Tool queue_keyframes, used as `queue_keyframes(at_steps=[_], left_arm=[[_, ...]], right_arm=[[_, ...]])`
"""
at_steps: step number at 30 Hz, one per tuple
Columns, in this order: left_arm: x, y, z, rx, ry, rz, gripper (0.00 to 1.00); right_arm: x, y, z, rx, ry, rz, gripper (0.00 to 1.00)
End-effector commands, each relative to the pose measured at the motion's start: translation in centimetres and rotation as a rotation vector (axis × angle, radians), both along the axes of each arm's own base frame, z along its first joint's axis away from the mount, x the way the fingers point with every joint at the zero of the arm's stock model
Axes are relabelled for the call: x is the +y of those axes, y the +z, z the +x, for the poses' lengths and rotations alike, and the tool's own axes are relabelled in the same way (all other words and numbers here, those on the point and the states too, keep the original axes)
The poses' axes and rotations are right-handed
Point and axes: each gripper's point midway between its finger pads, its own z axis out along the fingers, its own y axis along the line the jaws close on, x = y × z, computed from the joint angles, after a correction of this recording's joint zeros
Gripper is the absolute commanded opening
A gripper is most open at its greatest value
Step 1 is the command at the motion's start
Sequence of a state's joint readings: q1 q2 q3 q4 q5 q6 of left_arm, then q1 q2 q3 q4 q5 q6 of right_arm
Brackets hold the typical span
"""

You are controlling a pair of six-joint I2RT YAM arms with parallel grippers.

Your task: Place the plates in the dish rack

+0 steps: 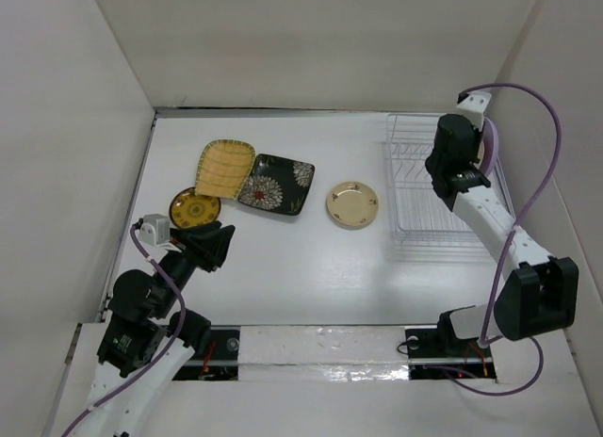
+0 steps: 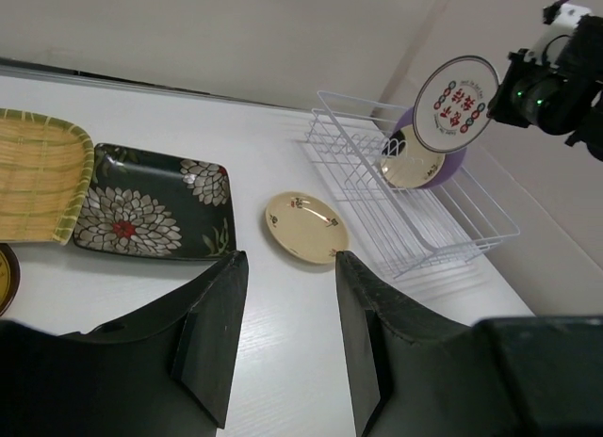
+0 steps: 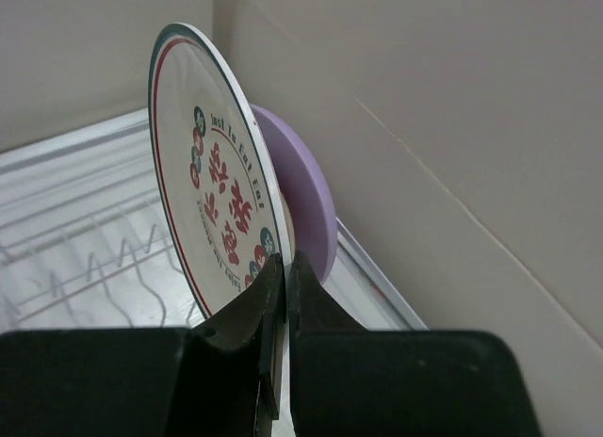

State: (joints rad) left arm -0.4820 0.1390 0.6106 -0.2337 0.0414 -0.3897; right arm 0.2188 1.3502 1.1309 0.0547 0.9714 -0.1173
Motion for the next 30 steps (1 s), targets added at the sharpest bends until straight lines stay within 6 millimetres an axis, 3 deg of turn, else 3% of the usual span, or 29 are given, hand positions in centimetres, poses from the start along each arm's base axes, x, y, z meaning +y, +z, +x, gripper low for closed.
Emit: queue_keyframes(at_steps=[1,6,7,8,20,24,30], left_arm=[[0.3,2.6,-0.7,-0.087,-0.007,-0.032,0.40],[0.1,2.6,-0.8,-0.086,-0.017,-0.034,0.40],[0.1,2.6,-0.9,-0.087,-0.015,-0.035,0.40],[0.3,2.7,-1.0,-0.093,-0.010,-0.037,0.40],[0.4,2.5,-0.8,-0.084,0.000,-0.035,0.40],[0.4,2.5,-0.7,-0.080,0.001,-0.035,0.40],[0.3,2.4,-0.6,-0.076,0.001,-0.033,0.40]], right_arm=[[-2.2,5.2,1.0,-0.113,-0.027,-0.068,0.00],[-3.8,5.3,2.5,-0.096,0.043,-0.101,0.00],[-3.7,4.8,3.1,-0.080,0.072,-0.093,0.00],[-3.1,2.9,4.5,-0.026,0.138,-0.100,0.00],[-3.1,-1.4,6.6,0.102,0.133,-0.152,0.00],[-3.5,-1.1,6.9,0.095,0.124,-0.152,0.00],[-3.7,2.3,6.6,0.004,0.123,-0.133,0.00]])
